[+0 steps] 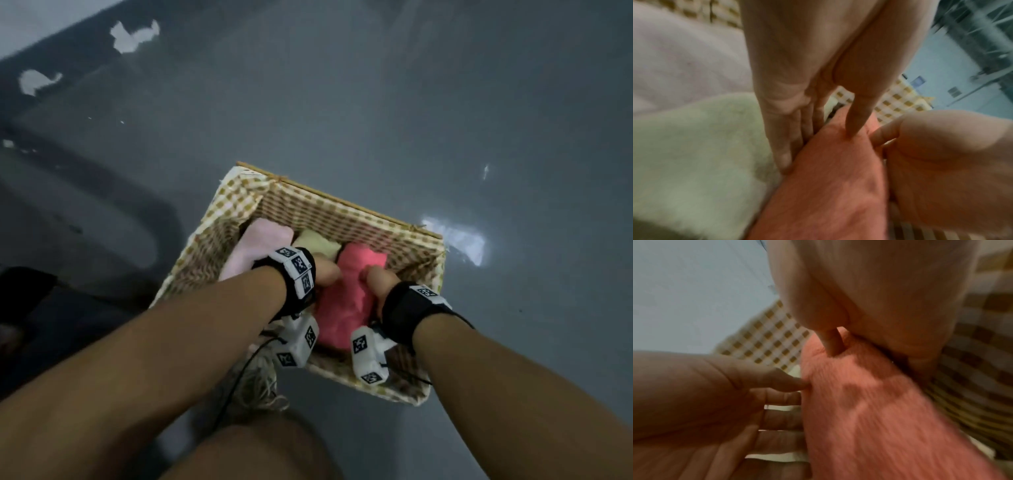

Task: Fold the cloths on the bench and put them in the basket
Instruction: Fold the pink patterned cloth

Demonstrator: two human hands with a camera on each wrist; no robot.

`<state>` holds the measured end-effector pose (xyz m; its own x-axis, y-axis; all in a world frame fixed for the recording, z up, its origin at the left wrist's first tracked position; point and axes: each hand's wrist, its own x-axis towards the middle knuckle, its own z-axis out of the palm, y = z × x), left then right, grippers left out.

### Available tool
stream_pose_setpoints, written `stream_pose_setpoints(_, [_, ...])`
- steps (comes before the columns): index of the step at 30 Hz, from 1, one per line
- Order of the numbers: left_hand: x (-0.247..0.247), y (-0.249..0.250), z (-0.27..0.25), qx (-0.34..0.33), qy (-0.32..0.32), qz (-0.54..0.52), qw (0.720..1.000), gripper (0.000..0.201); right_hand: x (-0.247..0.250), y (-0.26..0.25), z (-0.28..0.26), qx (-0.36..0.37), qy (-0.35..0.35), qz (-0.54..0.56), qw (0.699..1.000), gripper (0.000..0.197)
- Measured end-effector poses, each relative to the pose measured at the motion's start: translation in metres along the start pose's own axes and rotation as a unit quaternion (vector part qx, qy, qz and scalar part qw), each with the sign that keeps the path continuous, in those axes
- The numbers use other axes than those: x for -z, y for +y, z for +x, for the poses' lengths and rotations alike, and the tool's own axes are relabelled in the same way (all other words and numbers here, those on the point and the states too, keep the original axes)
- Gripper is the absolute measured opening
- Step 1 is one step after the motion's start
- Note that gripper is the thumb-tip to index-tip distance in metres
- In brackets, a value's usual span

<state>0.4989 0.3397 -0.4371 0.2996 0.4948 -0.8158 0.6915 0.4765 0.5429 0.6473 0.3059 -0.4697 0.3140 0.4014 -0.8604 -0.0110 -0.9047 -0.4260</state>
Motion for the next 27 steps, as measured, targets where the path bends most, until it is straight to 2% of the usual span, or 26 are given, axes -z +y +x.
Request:
stream_pose_setpoints(3, [0.005,0.0,0.009,-0.008,0.002,0.023,1.0,0.039,-0.003,-0.001,0.007,-0.043,-0.011,-0.006,0.999,0.035])
stream_pose_setpoints(7, [0.01,0.009,-0.005,-0.011,0.025,-0.029,0.999,0.024,-0.006,-0.016,-0.011,-0.008,-0.001,-0.054,0.999,0.024])
stream_pose_setpoints(10, [0.022,0.013,-0.029,-0.045,0.06,-0.058,0.995,0.02,-0.005,-0.038,-0.036,0.068,-0.04,-0.101,0.992,0.023])
stream_pose_setpoints(12, [0.035,0.013,-0.051,-0.101,0.087,0.001,0.991,0.021,-0.009,-0.056,-0.064,0.127,-0.054,-0.198,0.971,0.022])
stream_pose_setpoints(14, [0.049,0.011,-0.079,-0.141,0.12,0.057,0.981,0.025,-0.018,-0.074,-0.104,0.179,-0.029,-0.279,0.943,0.037])
stream_pose_setpoints(15, [0.057,0.008,-0.096,-0.156,0.129,0.074,0.977,0.023,-0.026,-0.082,-0.126,0.199,-0.031,-0.299,0.933,0.037])
stream_pose_setpoints(18, [0.086,-0.014,-0.163,-0.197,0.166,0.108,0.96,0.023,-0.062,-0.103,-0.191,0.251,-0.121,-0.305,0.911,0.019])
stream_pose_setpoints(20, [0.11,-0.039,-0.214,-0.21,0.212,0.118,0.947,0.026,-0.093,-0.112,-0.232,0.305,-0.18,-0.32,0.879,0.02])
stream_pose_setpoints(22, [0.136,-0.071,-0.263,-0.192,0.264,0.098,0.94,0.024,-0.13,-0.117,-0.272,0.355,-0.231,-0.356,0.833,0.027])
stream_pose_setpoints(24, [0.161,-0.11,-0.308,-0.16,0.323,0.088,0.929,0.017,-0.172,-0.115,-0.31,0.396,-0.28,-0.402,0.777,0.029])
stream_pose_setpoints(27, [0.184,-0.172,-0.367,-0.123,0.407,0.068,0.902,0.014,-0.238,-0.103,-0.356,0.449,-0.34,-0.455,0.69,0.015])
